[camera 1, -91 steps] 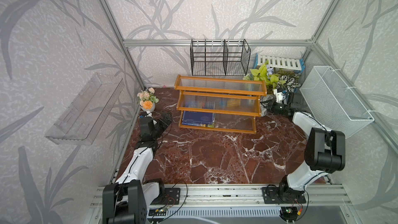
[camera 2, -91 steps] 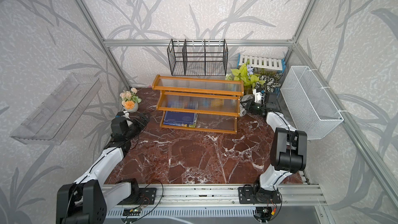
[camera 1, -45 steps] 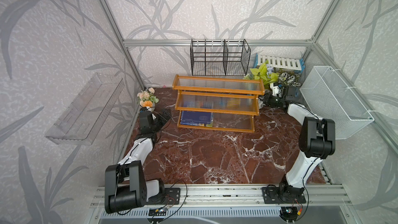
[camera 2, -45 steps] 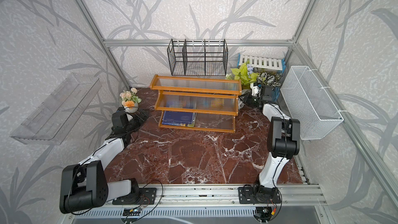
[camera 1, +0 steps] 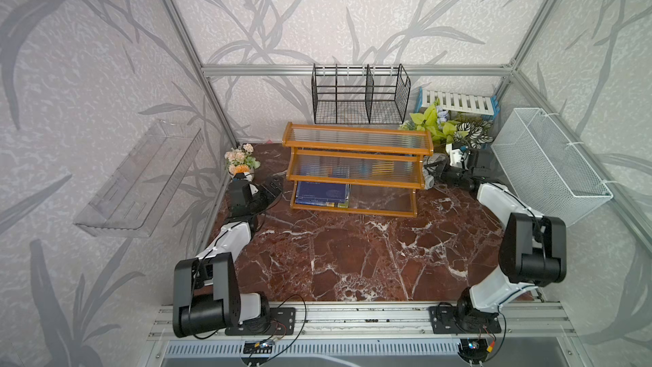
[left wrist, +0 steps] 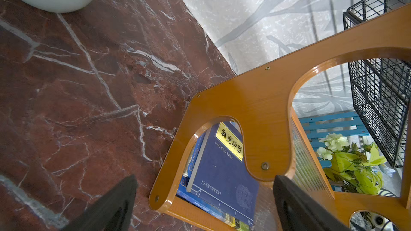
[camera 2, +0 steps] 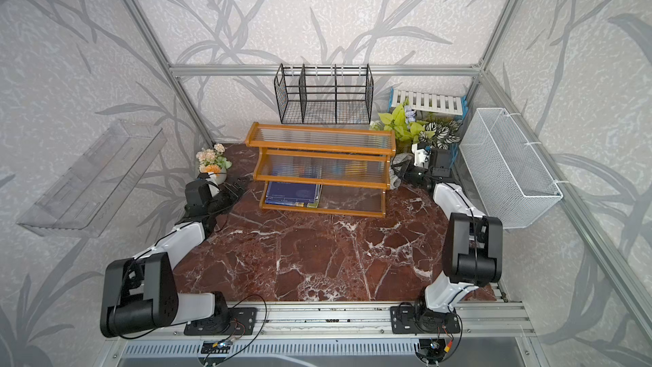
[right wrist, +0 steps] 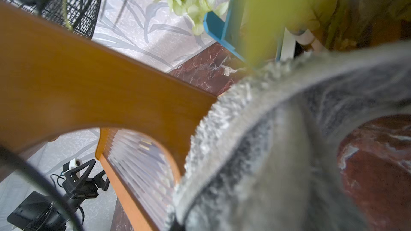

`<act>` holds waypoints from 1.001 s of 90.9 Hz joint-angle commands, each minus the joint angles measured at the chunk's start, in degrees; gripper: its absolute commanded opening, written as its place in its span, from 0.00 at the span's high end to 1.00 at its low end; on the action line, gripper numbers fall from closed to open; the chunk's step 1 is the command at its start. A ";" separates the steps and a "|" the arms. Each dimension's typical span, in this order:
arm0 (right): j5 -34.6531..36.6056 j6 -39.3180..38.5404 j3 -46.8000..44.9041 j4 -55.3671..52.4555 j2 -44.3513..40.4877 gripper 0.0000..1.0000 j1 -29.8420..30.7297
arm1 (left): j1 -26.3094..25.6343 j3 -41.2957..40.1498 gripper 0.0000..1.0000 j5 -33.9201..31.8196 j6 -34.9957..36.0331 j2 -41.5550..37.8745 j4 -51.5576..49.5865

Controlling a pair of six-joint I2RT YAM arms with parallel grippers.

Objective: Wipe the bookshelf clean with a cloth
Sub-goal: Wipe the dust from the shelf.

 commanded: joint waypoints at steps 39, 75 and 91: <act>-4.19 0.33 -11.09 -6.20 -21.67 1.00 1.08 | 0.26 -2.45 0.00 4.34 0.77 -7.13 0.08; -0.77 -1.54 -11.79 -12.82 -34.41 1.00 1.06 | 0.31 -4.66 0.00 5.63 0.56 -12.11 -1.40; 3.82 -3.80 -12.15 -18.03 -39.70 1.00 2.49 | 0.27 -5.65 0.00 4.47 1.37 -14.58 -3.16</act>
